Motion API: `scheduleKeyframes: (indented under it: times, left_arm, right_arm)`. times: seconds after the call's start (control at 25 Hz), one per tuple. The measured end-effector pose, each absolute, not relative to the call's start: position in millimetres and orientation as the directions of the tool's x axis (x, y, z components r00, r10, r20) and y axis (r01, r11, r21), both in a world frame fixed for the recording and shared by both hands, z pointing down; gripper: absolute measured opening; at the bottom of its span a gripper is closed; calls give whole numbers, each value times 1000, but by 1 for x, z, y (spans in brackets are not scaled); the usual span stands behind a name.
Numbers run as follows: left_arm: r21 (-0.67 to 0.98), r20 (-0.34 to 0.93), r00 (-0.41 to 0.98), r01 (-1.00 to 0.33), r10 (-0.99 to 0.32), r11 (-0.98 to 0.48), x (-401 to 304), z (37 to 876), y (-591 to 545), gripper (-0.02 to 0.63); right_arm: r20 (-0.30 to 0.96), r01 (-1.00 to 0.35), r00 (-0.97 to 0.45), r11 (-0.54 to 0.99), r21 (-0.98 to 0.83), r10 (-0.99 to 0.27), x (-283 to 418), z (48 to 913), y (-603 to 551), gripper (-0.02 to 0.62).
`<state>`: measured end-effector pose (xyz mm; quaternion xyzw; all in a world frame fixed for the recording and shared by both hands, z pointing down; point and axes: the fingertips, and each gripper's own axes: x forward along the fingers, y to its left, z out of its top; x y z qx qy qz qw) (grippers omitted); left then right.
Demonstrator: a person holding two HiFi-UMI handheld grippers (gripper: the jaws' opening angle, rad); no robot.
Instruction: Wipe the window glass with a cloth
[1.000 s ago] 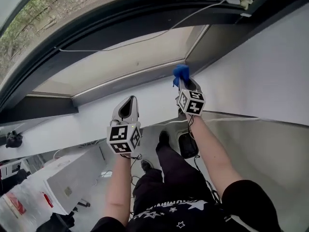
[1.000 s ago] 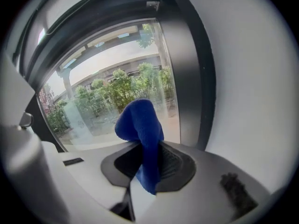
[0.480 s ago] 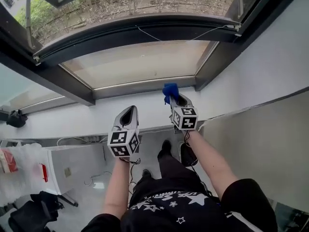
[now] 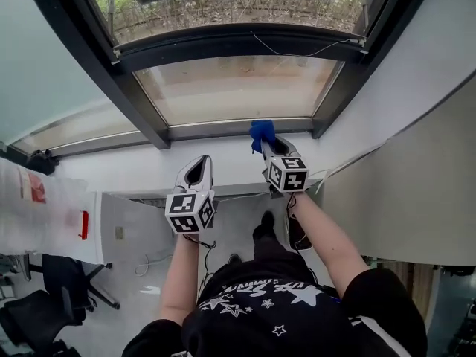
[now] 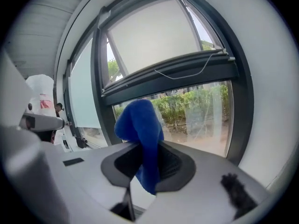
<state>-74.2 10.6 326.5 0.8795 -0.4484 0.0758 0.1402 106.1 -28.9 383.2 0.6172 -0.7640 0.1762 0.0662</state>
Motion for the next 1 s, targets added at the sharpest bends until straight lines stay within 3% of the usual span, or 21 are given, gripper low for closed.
scheduleKeyframes:
  times: [0.44,1.0]
  left_arm:
    - [129,225,647,-761,-728,-636,-110,321,76,8]
    - [94,184,653,-755,-734,-649,-80,303,128,8]
  right_arm:
    - [301,-971,-217,175,-161,-929,74,360,77,74]
    - [251,-961,-270,242,-137,-930,89,322,144,72]
